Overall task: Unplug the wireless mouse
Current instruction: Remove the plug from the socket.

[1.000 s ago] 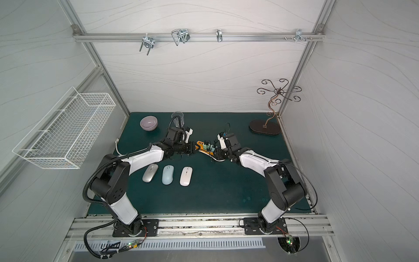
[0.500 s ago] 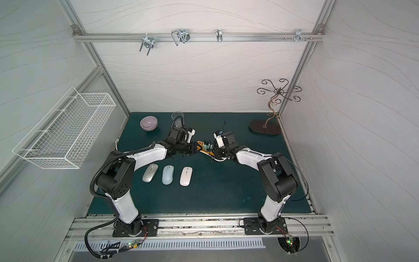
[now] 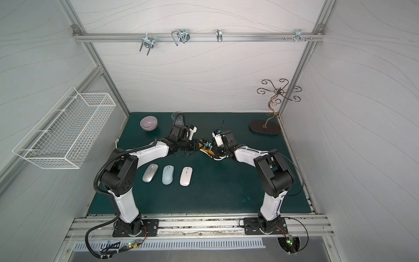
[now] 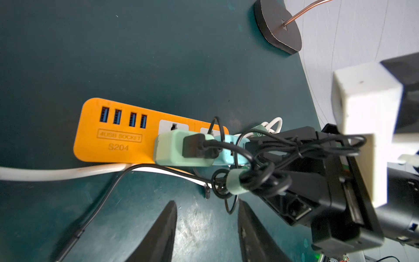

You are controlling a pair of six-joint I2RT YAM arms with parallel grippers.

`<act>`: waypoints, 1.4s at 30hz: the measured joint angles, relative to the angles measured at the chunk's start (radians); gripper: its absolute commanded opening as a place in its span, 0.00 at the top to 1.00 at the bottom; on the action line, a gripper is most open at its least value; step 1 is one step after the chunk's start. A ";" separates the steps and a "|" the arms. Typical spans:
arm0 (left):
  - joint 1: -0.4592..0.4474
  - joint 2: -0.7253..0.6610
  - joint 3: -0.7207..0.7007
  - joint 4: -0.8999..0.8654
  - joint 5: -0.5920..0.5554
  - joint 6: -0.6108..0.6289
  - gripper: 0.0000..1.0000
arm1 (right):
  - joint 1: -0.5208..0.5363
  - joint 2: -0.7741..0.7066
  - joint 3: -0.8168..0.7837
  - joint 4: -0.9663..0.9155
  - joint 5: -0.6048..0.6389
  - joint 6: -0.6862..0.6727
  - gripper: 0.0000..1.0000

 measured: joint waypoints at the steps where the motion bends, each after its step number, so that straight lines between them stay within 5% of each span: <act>1: 0.000 0.008 0.011 -0.005 0.001 0.000 0.53 | 0.000 0.002 0.000 0.002 -0.003 0.000 0.61; 15: 0.000 0.093 0.098 -0.042 0.008 0.000 0.53 | 0.000 0.033 0.036 0.028 -0.003 -0.069 0.58; 24: 0.000 0.120 0.104 -0.058 0.007 0.000 0.53 | -0.011 0.097 0.106 0.037 -0.040 -0.114 0.85; 42: 0.001 0.091 0.130 -0.081 -0.116 0.023 0.52 | -0.015 0.100 0.107 0.037 -0.063 -0.115 0.96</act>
